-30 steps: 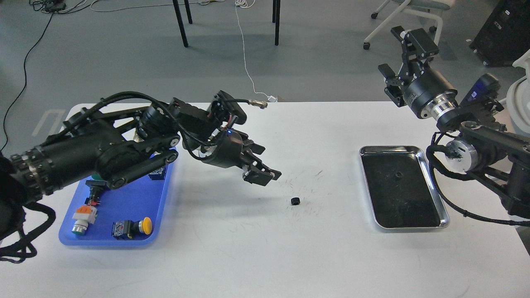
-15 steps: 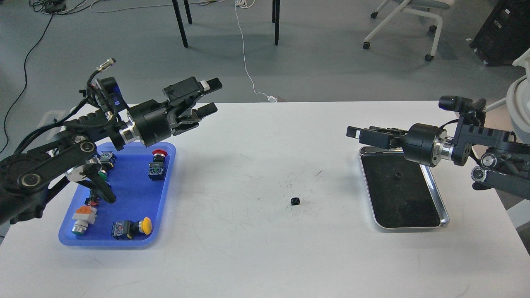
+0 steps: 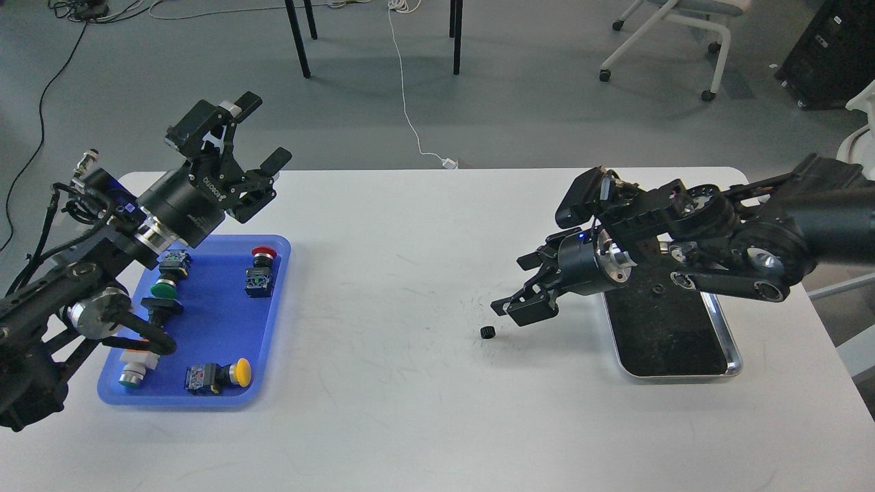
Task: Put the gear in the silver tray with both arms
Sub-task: 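Reach the right gripper toward the gear on the table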
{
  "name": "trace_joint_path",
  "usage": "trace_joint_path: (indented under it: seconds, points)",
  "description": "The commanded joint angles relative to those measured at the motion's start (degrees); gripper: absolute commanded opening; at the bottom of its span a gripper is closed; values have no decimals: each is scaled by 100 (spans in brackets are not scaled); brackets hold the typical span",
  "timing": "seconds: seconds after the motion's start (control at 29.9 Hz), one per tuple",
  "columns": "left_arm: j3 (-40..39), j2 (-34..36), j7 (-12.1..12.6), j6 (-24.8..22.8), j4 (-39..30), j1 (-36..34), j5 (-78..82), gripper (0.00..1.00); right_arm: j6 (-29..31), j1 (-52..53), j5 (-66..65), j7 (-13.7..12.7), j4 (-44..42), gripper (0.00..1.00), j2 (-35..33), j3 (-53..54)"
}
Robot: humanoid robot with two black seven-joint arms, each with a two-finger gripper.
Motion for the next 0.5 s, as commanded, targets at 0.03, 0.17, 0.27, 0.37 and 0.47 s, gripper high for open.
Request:
trace_joint_path:
  seconds: [0.03, 0.17, 0.27, 0.37, 0.47]
  points:
    - [-13, -8, 0, -1, 3, 20, -6, 98, -75, -30, 8, -1, -407, 97, 696, -466]
    - [-13, -8, 0, -1, 3, 73, -6, 98, -155, -83, 8, -1, -548, 94, 890, -607]
    - [-13, -8, 0, -1, 3, 82, -6, 98, -251, -161, 8, -1, -540, 93, 934, -809]
    - [-13, -8, 0, -1, 3, 82, -6, 98, -470, -293, 8, -1, -548, 88, 934, -880]
    - [-13, -16, 0, -1, 3, 91, -6, 98, -655, -434, 8, -1, -557, 77, 934, -880]
